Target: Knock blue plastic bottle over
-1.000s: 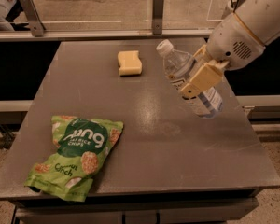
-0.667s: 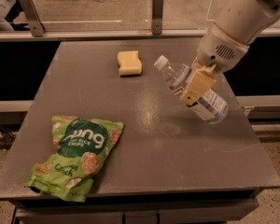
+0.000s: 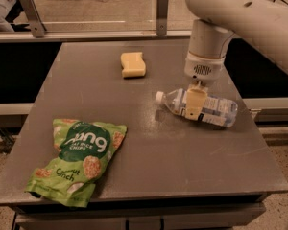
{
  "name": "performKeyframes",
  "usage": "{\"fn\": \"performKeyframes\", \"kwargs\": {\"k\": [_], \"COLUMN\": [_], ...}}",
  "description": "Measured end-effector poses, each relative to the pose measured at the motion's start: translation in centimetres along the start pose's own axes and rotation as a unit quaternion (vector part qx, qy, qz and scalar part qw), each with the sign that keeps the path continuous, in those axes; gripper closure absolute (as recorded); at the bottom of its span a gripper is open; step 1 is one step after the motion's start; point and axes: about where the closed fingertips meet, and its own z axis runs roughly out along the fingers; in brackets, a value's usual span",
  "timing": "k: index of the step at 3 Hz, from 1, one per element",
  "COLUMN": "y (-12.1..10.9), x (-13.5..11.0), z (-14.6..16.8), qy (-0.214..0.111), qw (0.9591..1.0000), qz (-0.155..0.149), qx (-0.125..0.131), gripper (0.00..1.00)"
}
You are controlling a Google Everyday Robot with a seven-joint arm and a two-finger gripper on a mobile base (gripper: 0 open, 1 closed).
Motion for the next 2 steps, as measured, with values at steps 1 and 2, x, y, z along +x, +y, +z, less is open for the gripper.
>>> {"fn": "performKeyframes", "kwargs": {"k": [1, 2], "y": [-0.24, -0.26], "x": [0.14, 0.18], "z": [1.38, 1.38], "qy": [0.016, 0.016], "qw": [0.9998, 0.9998], "qz": [-0.005, -0.004], "qx": [-0.014, -0.014], "gripper": [0.61, 0.59]}}
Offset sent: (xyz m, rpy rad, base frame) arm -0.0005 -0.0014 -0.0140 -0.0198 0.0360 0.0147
